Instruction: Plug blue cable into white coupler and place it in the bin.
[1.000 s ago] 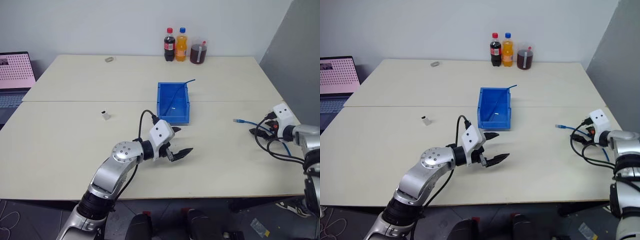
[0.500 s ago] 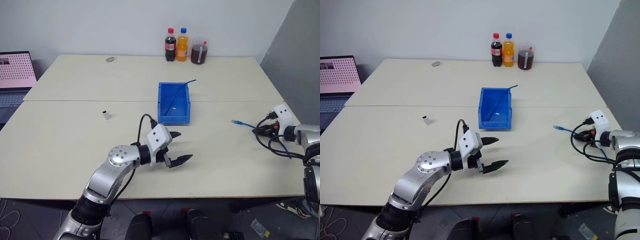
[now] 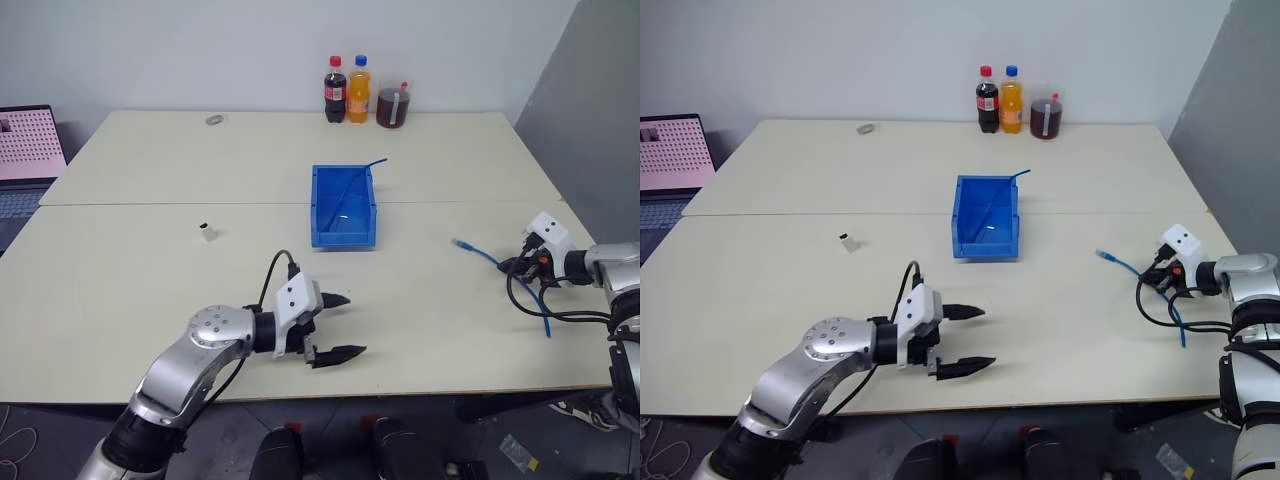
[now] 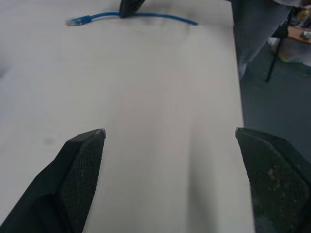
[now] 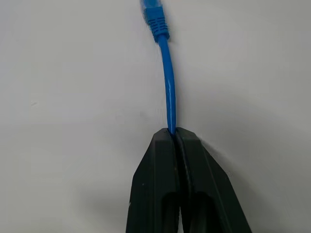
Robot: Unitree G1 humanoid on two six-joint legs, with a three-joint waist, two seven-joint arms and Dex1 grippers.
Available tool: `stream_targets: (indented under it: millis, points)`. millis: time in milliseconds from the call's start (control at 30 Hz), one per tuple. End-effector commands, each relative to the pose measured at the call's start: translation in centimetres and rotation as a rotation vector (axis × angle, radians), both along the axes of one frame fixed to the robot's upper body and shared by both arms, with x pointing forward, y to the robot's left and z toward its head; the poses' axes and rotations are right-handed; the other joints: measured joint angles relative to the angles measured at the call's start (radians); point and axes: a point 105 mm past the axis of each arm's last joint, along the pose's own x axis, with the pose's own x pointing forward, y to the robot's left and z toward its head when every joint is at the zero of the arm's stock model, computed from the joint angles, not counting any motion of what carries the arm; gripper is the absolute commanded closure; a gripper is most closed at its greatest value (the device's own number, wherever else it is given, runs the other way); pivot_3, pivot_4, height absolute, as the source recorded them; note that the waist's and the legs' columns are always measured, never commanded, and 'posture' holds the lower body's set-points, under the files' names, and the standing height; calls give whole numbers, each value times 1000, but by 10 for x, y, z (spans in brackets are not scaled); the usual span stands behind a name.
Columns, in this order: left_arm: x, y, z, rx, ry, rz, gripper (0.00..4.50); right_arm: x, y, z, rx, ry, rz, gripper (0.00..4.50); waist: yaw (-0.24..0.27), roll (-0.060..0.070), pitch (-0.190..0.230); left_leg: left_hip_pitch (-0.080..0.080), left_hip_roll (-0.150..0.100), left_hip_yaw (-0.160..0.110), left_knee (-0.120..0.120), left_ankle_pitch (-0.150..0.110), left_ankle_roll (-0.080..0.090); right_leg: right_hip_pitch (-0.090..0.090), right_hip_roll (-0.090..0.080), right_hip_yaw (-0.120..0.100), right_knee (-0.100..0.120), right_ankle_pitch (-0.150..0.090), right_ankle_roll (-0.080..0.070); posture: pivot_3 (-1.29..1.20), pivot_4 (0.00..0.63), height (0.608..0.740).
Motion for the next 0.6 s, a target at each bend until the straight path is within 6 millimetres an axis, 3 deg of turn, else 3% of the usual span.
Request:
stream_targets:
  millis: [33,100,200,400,500,600]
  points:
    - [-2,27,-2,32,-5,54,0,-10,32,25,-60,-79,235,4455,2,1,1,0,0,0,0,0,0,0,0,0,1,0,0,0,150,740]
    - [2,44,-9,63,4,111,0,-18,55,27,-76,-114,331,4455,2,2,1,0,0,0,0,0,0,0,-1,0,1,-2,4,0,150,740]
    - [16,72,-14,106,-8,226,0,-22,106,22,-75,-200,486,4455,1,1,1,1,0,0,1,0,0,-1,-2,-1,3,-3,5,0,150,740]
    - [33,91,-10,126,-44,294,0,-18,202,12,-24,-280,679,4455,2,0,2,2,0,0,2,0,0,-1,-1,-2,7,-3,4,0,150,740]
    - [33,95,-13,146,-49,289,0,-15,228,2,-40,-285,734,4455,4,0,2,1,0,0,2,0,0,-2,-1,-2,8,-3,4,0,150,740]
    - [33,96,-14,146,-49,291,0,-12,236,-6,-55,-281,754,4455,10,-1,1,1,0,0,2,0,0,-2,-2,-4,8,-3,0,0,150,740]
